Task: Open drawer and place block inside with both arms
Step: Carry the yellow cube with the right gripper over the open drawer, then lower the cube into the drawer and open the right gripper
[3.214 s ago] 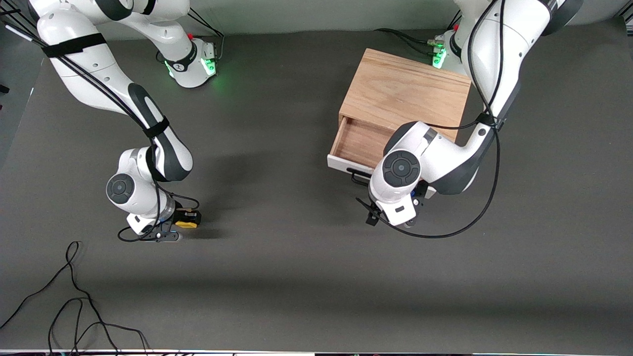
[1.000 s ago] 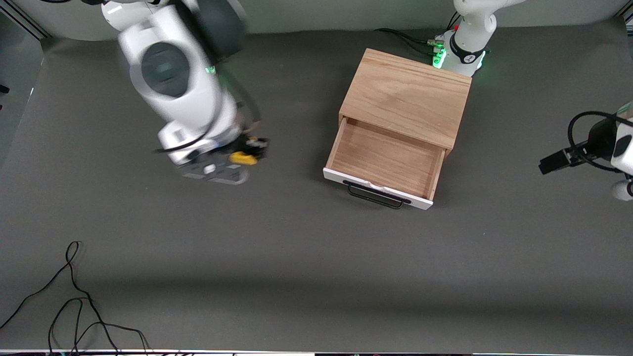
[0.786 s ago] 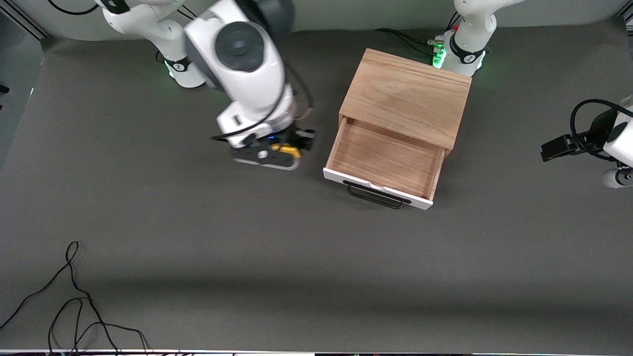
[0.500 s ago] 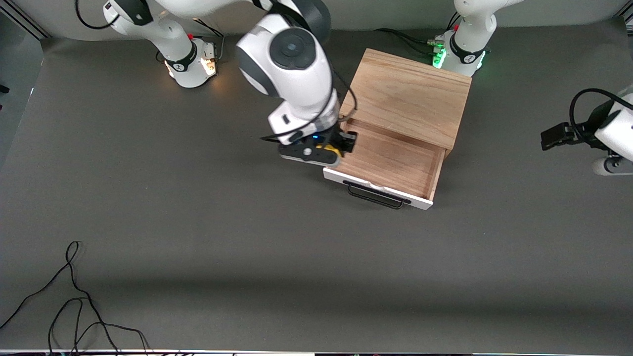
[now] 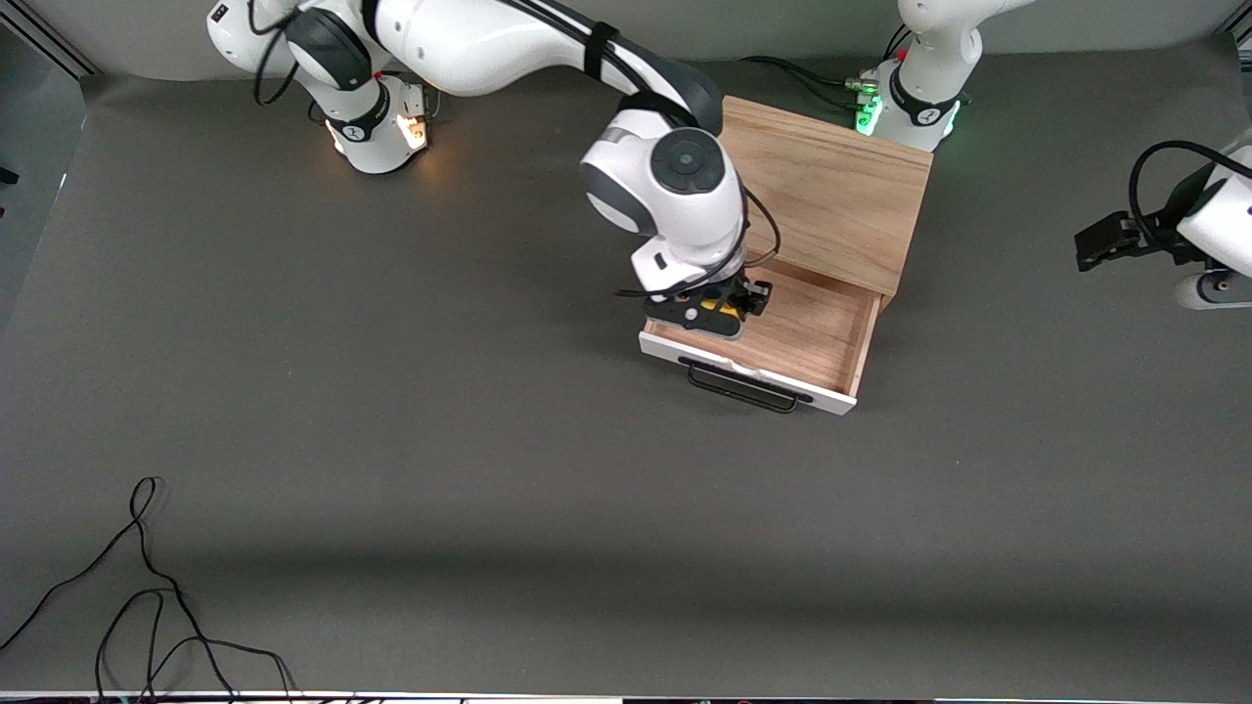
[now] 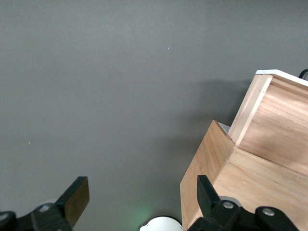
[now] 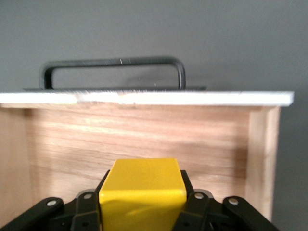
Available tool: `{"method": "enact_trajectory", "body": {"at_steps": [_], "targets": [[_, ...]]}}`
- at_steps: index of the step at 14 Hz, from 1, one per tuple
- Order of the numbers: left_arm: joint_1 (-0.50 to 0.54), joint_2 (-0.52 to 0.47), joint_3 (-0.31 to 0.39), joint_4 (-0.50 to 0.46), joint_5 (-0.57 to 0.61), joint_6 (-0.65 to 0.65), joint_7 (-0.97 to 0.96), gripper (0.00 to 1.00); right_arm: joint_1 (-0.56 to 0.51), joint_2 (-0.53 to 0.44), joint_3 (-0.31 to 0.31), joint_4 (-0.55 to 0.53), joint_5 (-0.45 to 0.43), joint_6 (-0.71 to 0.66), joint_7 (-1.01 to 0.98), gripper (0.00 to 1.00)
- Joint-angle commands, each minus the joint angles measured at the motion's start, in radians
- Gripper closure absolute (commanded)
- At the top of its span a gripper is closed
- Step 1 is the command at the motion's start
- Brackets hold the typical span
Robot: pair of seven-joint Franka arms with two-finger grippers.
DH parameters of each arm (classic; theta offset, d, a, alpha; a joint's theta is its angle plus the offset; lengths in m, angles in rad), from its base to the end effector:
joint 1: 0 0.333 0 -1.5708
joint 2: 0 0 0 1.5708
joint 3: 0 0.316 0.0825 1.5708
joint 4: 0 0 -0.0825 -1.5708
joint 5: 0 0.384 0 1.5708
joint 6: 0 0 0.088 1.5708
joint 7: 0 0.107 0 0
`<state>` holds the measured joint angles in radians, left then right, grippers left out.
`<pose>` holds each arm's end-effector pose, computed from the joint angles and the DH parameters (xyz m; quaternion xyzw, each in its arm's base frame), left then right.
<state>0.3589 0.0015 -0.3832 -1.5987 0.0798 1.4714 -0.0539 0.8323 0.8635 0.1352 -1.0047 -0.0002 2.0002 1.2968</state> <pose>0.5428 -0.0039 0.6031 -0.9970 -0.0161 0.0627 0.0421 0.4776 0.6247 0.3510 -0.9781 0.1898 0.0153 0.0838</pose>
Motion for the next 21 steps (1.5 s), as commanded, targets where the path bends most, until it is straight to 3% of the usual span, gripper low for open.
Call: {"method": "enact_trajectory", "body": {"at_steps": [1, 4, 8, 9, 10, 11, 13, 14, 21], "targets": [[0.012, -0.040, 0.032, -0.046, -0.043, 0.049, 0.042, 0.00, 0.013, 0.035, -0.009, 0.041, -0.015, -0.009, 0.068, 0.71], [0.006, -0.051, 0.032, -0.066, -0.043, 0.090, 0.043, 0.00, 0.013, 0.063, -0.008, 0.038, -0.014, -0.009, 0.130, 0.71], [0.000, -0.048, 0.030, -0.057, -0.046, 0.096, 0.042, 0.00, 0.025, 0.084, -0.008, 0.038, -0.014, -0.008, 0.164, 0.64], [-0.001, -0.046, 0.029, -0.053, -0.049, 0.098, 0.043, 0.00, 0.025, 0.084, -0.008, 0.038, -0.014, -0.008, 0.165, 0.55], [-0.015, -0.043, 0.033, -0.049, -0.051, 0.098, 0.043, 0.00, 0.027, 0.084, -0.008, 0.038, -0.014, -0.008, 0.170, 0.33], [-0.079, -0.037, 0.077, -0.044, -0.051, 0.098, 0.043, 0.00, 0.028, 0.084, -0.008, 0.037, -0.017, -0.008, 0.171, 0.02], [-0.275, -0.029, 0.279, -0.035, -0.052, 0.099, 0.043, 0.00, 0.045, 0.084, -0.009, 0.037, -0.049, -0.008, 0.171, 0.00], [-0.317, -0.029, 0.321, -0.033, -0.060, 0.104, 0.045, 0.00, 0.045, 0.084, -0.009, 0.037, -0.056, -0.008, 0.171, 0.00], [-0.368, -0.031, 0.369, -0.033, -0.066, 0.112, 0.045, 0.00, 0.021, -0.003, -0.016, 0.046, -0.057, -0.062, 0.147, 0.00]]}}
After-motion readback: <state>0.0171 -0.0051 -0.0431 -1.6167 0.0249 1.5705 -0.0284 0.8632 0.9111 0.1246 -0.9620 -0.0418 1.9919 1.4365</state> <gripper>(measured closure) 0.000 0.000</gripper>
